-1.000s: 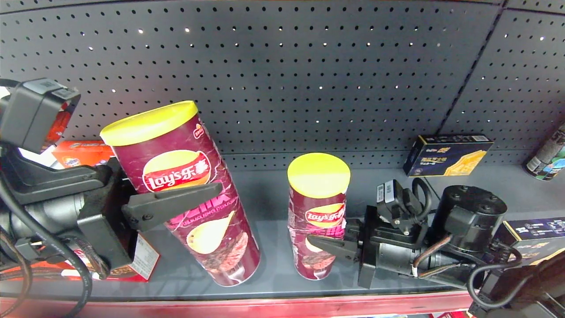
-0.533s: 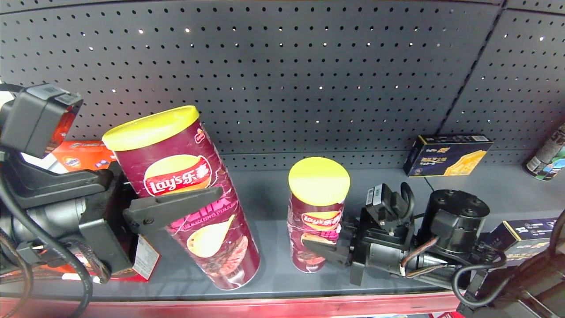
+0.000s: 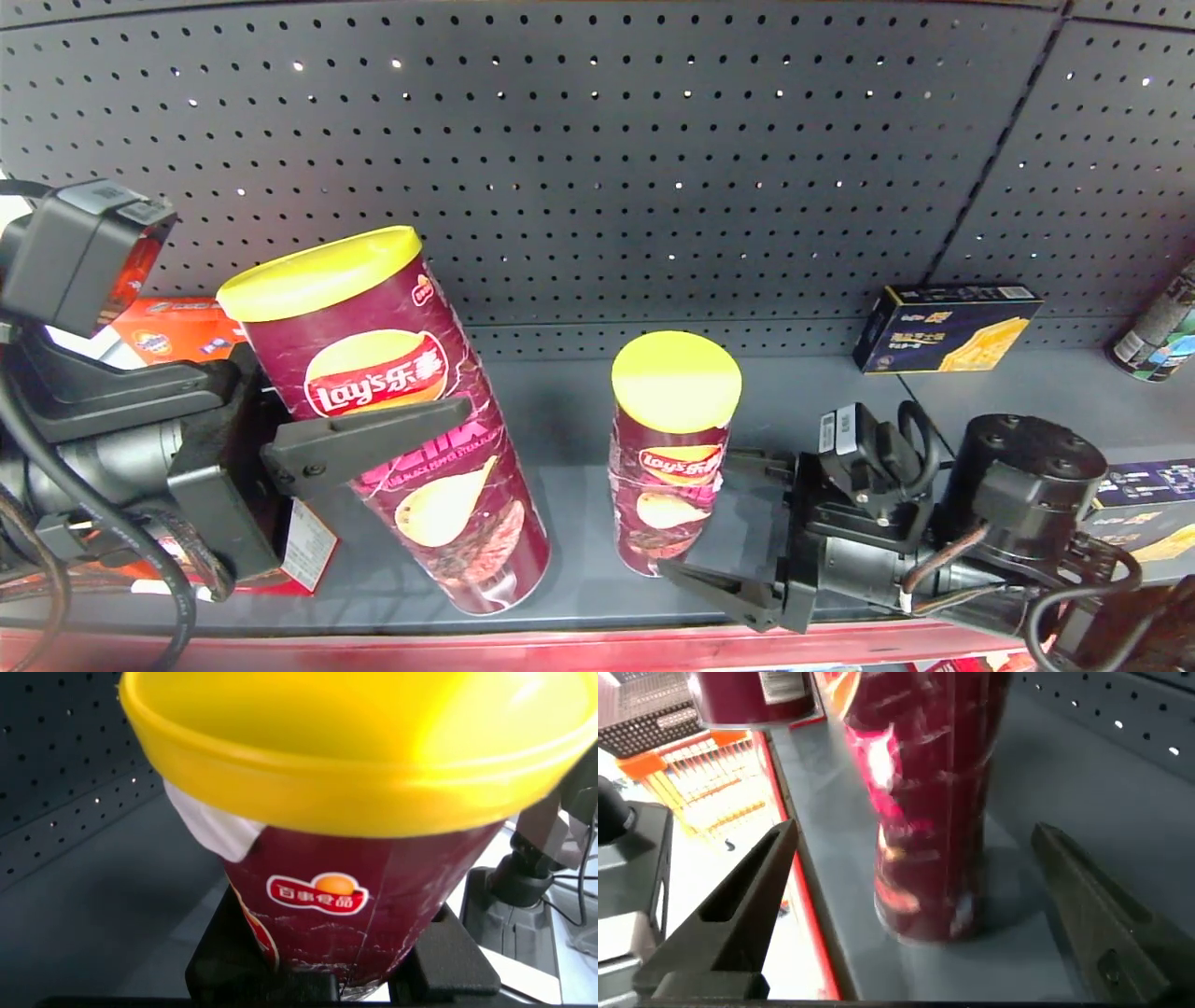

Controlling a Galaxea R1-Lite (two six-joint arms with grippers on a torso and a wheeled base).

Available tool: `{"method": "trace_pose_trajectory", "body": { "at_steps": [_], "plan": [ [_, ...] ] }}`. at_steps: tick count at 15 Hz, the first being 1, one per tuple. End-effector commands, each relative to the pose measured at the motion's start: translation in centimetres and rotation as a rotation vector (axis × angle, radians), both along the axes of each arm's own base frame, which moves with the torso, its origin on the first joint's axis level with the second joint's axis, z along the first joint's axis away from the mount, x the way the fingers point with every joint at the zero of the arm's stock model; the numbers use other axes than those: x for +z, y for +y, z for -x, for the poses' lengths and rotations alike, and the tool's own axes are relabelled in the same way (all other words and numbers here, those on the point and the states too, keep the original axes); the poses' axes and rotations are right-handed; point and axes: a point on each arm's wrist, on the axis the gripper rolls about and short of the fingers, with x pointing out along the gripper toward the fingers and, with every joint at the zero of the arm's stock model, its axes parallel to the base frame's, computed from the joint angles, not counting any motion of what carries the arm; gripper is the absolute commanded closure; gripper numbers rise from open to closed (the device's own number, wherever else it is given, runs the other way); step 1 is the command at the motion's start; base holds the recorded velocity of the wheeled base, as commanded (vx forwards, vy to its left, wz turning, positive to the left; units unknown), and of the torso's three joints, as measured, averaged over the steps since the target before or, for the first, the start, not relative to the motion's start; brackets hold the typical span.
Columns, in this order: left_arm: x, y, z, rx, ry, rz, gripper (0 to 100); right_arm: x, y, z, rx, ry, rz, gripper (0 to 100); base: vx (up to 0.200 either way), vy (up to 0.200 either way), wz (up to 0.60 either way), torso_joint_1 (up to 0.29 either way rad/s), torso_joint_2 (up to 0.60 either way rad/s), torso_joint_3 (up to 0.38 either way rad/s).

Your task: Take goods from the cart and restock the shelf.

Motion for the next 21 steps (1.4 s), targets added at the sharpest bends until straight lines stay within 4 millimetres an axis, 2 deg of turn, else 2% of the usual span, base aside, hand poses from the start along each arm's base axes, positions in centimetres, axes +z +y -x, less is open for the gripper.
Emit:
{"method": "trace_pose_trajectory", "body": {
  "at_steps": [1,3,10,13,14,16,17,19,21],
  "plan": [
    [0.0,0.0,0.1,0.000,0.000,0.001,100,1.4,-2.5,1.8,-0.032,-0.037,-0.017,0,0.000,0.000,0.00,0.000,0.00,0.000],
    [0.1,0.1,0.2,0.000,-0.003,0.002,100,1.6,-4.3,2.4,-0.078,-0.045,-0.020,0,0.000,0.000,0.00,0.000,0.00,0.000],
    [0.3,0.1,0.3,0.000,-0.013,0.005,100,4.8,-8.7,5.1,-0.203,-0.180,-0.101,0,0.000,0.000,0.00,0.000,0.00,0.000],
    [0.3,0.2,0.5,-0.001,-0.016,0.006,100,6.4,-11.8,7.8,-0.315,-0.223,-0.112,0,0.000,0.000,0.00,0.000,0.00,0.000],
    [0.3,0.3,0.8,-0.001,-0.020,0.007,100,6.8,-13.2,9.6,-0.375,-0.218,-0.104,0,0.000,0.000,0.00,0.000,0.00,0.000],
    [0.3,0.4,1.0,-0.001,-0.022,0.008,100,6.8,-14.5,11.8,-0.476,-0.208,-0.102,0,0.000,0.000,0.00,0.000,0.00,0.000],
    [0.6,0.5,1.5,-0.003,-0.036,0.013,100,6.3,-15.3,14.2,-0.525,-0.185,-0.112,0,0.000,0.000,0.00,0.000,0.00,0.000],
    [0.6,0.6,1.7,-0.003,-0.038,0.014,100,5.6,-15.8,16.7,-0.534,-0.142,-0.140,0,0.000,0.000,0.00,0.000,0.00,0.000],
    [0.3,0.6,1.8,-0.003,-0.028,0.010,100,4.0,-16.4,19.4,-0.558,-0.092,-0.133,0,0.000,0.000,0.00,0.000,0.00,0.000]
  ]
}}
